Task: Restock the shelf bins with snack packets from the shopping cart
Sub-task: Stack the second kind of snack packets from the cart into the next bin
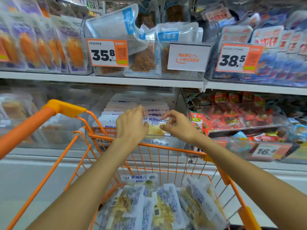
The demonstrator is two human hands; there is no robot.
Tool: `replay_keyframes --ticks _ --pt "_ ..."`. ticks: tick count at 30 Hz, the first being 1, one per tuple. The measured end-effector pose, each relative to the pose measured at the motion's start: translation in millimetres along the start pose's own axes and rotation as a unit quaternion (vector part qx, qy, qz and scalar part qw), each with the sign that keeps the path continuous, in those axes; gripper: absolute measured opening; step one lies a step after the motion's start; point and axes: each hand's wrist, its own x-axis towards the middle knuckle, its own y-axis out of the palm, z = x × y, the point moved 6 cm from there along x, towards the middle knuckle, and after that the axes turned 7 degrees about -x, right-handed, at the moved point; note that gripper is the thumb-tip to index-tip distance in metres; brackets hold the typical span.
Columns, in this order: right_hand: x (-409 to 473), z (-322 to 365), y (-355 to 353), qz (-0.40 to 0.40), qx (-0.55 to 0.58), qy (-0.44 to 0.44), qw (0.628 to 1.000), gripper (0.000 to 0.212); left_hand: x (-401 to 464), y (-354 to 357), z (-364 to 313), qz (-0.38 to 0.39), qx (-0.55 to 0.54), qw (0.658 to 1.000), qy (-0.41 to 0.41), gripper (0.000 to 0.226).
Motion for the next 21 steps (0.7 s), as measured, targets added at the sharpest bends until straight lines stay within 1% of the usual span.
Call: replay_keyframes --ticks 2,4,6,7,8,10,11,13,14,15,16,17,18,19,21 --pt "-28 13 -2 0.029 0.016 -0.035 0.999 0.015 -25 -17 1 -0.009 -0.044 0.999 -0.024 0.018" --pt "-55 13 6 0.074 0.027 -0.040 0.996 0.010 -50 -21 5 0.012 -0.071 0.996 -0.055 0.012" --pt "-80 6 19 0.131 0.021 -0.026 0.991 0.008 -77 -18 14 0.065 -0.087 0.990 -0.091 0.007" --pt "-88 0 26 0.161 0.012 -0.017 0.987 0.009 -86 -10 21 0.104 -0.084 0.985 -0.112 0.006" --pt "-97 -6 36 0.199 -0.001 -0.005 0.980 0.012 -96 -1 28 0.160 -0.068 0.976 -0.131 0.005" --pt "-114 -23 62 0.292 -0.067 0.025 0.954 0.021 -119 23 41 0.295 -0.009 0.943 -0.157 0.010" --pt "-120 -34 76 0.334 -0.131 0.035 0.933 0.030 -131 35 46 0.357 0.024 0.920 -0.163 0.014" --pt "-133 -57 101 0.398 -0.265 0.042 0.877 0.057 -154 57 56 0.475 0.081 0.858 -0.179 0.028" --pt "-140 -64 111 0.424 -0.304 0.033 0.852 0.072 -165 65 60 0.528 0.095 0.823 -0.188 0.047" --pt "-147 -66 119 0.446 -0.321 0.016 0.835 0.084 -175 71 64 0.580 0.107 0.785 -0.192 0.068" --pt "-152 -66 124 0.460 -0.329 -0.004 0.825 0.092 -182 75 64 0.619 0.117 0.754 -0.185 0.082" --pt "-155 -66 127 0.470 -0.336 -0.017 0.816 0.096 -185 79 67 0.642 0.126 0.736 -0.171 0.088" --pt "-158 -67 129 0.474 -0.345 -0.025 0.810 0.099 -187 80 66 0.656 0.134 0.726 -0.158 0.090" --pt "-159 -67 130 0.472 -0.351 -0.027 0.808 0.102 -187 82 67 0.658 0.142 0.725 -0.145 0.085" --pt "-158 -69 130 0.472 -0.355 -0.018 0.807 0.100 -183 84 67 0.647 0.145 0.737 -0.131 0.056"
